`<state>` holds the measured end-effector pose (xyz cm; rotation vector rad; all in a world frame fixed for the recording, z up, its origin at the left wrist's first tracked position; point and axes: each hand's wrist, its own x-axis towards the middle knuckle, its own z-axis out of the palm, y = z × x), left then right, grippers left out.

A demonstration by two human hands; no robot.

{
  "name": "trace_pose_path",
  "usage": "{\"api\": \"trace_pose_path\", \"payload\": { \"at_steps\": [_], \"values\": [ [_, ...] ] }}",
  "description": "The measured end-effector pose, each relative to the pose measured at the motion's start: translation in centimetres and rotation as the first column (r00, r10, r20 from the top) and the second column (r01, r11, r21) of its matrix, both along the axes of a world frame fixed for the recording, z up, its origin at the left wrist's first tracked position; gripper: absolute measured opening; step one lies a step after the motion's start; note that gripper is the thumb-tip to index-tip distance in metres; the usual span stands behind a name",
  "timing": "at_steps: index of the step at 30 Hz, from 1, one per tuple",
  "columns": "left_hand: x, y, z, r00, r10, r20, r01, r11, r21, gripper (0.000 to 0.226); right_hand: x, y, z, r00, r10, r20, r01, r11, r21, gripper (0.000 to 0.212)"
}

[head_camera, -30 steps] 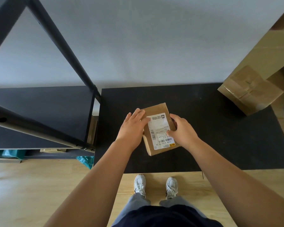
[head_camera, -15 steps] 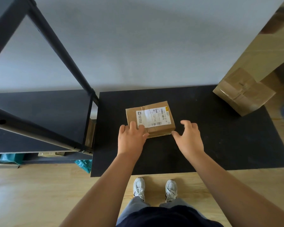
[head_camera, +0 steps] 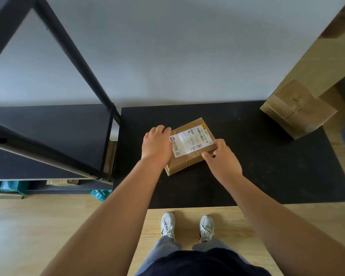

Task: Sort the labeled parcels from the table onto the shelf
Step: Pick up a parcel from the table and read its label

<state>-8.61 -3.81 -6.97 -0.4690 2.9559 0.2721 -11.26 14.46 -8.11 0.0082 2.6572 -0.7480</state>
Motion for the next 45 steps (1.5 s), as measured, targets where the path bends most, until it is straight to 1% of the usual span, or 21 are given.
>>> {"api": "trace_pose_path", "payload": {
  "at_steps": [2, 5, 9, 12, 15, 17, 19, 21, 24, 26, 29, 30, 32, 34, 37, 40, 45],
  "values": [
    [-0.5, -0.5, -0.1, 0.998, 0.020, 0.064, -0.023, 0.998, 0.054, 0.050, 0.1, 0.1, -0.1, 1.000, -0.001, 0.006, 0.001, 1.000, -0.009, 0.053],
    [-0.2, -0.3, -0.5, 0.990, 0.131, 0.054, -0.138, 0.977, 0.160, 0.045, 0.0, 0.2, -0.3, 1.000, 0.012, 0.016, -0.012, 1.000, -0.028, 0.060],
    [0.9, 0.8, -0.8, 0.956, 0.284, 0.074, -0.293, 0.915, 0.279, 0.047, -0.2, 0.3, -0.2, 1.000, 0.007, 0.024, -0.005, 0.997, -0.072, 0.070],
    [1.8, 1.7, -1.2, 0.933, 0.337, 0.125, -0.360, 0.866, 0.348, 0.048, 0.0, 0.3, -0.1, 0.998, -0.011, 0.056, 0.016, 0.995, -0.102, 0.077],
    [2.8, 2.8, -1.8, 0.922, 0.354, 0.156, -0.387, 0.840, 0.380, 0.047, 0.3, 0.2, -0.2, 0.993, -0.027, 0.117, 0.040, 0.993, -0.111, 0.072],
    [3.5, 3.5, -2.2, 0.910, 0.372, 0.185, -0.415, 0.814, 0.406, 0.049, 0.4, 0.1, -0.4, 0.989, -0.009, 0.149, 0.025, 0.994, -0.102, 0.064],
    [4.1, 4.0, -2.7, 0.893, 0.392, 0.223, -0.451, 0.766, 0.458, 0.051, 0.4, 0.3, -0.6, 0.985, 0.015, 0.173, 0.002, 0.995, -0.098, 0.058],
    [4.5, 4.1, -3.1, 0.875, 0.411, 0.254, -0.482, 0.712, 0.511, 0.052, 0.3, 0.5, -0.8, 0.979, 0.020, 0.204, 0.005, 0.993, -0.119, 0.057],
    [4.4, 3.8, -3.2, 0.850, 0.464, 0.251, -0.518, 0.647, 0.559, 0.053, 0.1, 0.7, -0.8, 0.968, 0.006, 0.249, 0.031, 0.989, -0.146, 0.061],
    [4.1, 3.4, -3.2, 0.836, 0.492, 0.245, -0.532, 0.614, 0.583, 0.057, -0.1, 0.7, -0.8, 0.955, -0.035, 0.295, 0.081, 0.986, -0.144, 0.067],
    [3.4, 2.9, -3.2, 0.842, 0.454, 0.292, -0.523, 0.552, 0.649, 0.064, 0.0, 0.7, -0.9, 0.922, -0.081, 0.380, 0.144, 0.979, -0.141, 0.071],
    [3.3, 2.9, -3.3, 0.844, 0.430, 0.321, -0.521, 0.511, 0.684, 0.061, 0.0, 0.7, -1.0, 0.908, -0.089, 0.409, 0.166, 0.973, -0.158, 0.069],
    [3.2, 3.0, -3.2, 0.846, 0.384, 0.370, -0.518, 0.428, 0.741, 0.047, 0.1, 0.7, -1.0, 0.883, -0.099, 0.459, 0.216, 0.953, -0.212, 0.062],
    [3.3, 3.1, -3.2, 0.845, 0.369, 0.388, -0.519, 0.387, 0.762, 0.041, 0.0, 0.7, -0.8, 0.865, -0.104, 0.491, 0.261, 0.929, -0.263, 0.052],
    [3.3, 3.0, -3.2, 0.834, 0.376, 0.405, -0.527, 0.323, 0.786, 0.038, -0.1, 0.7, -0.5, 0.839, -0.111, 0.533, 0.318, 0.894, -0.315, 0.044],
    [3.7, 2.5, -2.7, 0.819, 0.397, 0.414, -0.532, 0.256, 0.807, 0.037, -0.1, 0.8, 0.2, 0.852, -0.112, 0.511, 0.321, 0.884, -0.341, 0.045],
    [5.0, 1.8, -0.5, 0.773, 0.496, 0.395, -0.501, 0.097, 0.860, 0.039, 0.2, 0.7, 2.8, 0.905, -0.133, 0.405, 0.296, 0.879, -0.374, 0.050]
  ]
}}
